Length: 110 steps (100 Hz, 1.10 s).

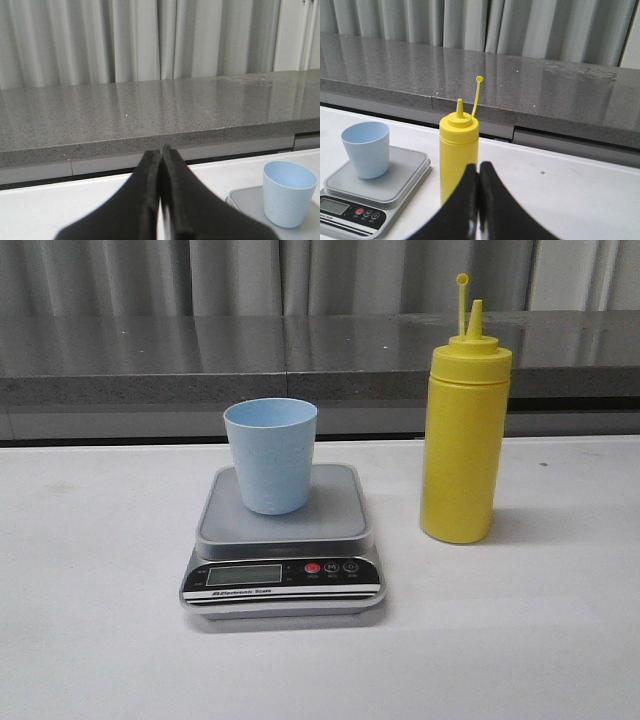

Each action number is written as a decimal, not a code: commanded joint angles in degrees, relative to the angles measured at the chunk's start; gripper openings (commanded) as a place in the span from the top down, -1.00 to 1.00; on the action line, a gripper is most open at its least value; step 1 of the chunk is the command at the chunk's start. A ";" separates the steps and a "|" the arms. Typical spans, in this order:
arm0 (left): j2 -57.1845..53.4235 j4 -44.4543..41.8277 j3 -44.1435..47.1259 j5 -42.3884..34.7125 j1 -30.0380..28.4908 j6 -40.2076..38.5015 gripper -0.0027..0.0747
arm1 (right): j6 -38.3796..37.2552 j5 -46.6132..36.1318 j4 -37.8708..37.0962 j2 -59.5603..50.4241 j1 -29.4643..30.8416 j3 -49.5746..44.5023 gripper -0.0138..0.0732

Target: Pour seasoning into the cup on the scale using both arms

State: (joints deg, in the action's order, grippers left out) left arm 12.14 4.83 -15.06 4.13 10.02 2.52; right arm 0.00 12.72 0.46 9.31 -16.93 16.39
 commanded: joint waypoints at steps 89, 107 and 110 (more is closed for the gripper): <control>0.43 0.11 -1.56 -5.21 -0.03 -0.30 0.98 | 0.00 -4.00 -4.48 -10.82 15.24 -10.21 0.84; 0.43 0.11 -1.56 -5.21 -0.03 -0.30 0.98 | -0.86 -6.66 -4.08 -10.84 16.25 -13.32 0.84; 0.43 0.11 -1.56 -5.21 -0.03 -0.30 0.98 | -0.92 -7.52 -4.08 -10.84 16.25 -14.10 0.84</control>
State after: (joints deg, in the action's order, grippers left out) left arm 12.14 4.83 -15.06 4.00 10.02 2.52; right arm -0.56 12.08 -3.73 -0.63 -1.12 2.22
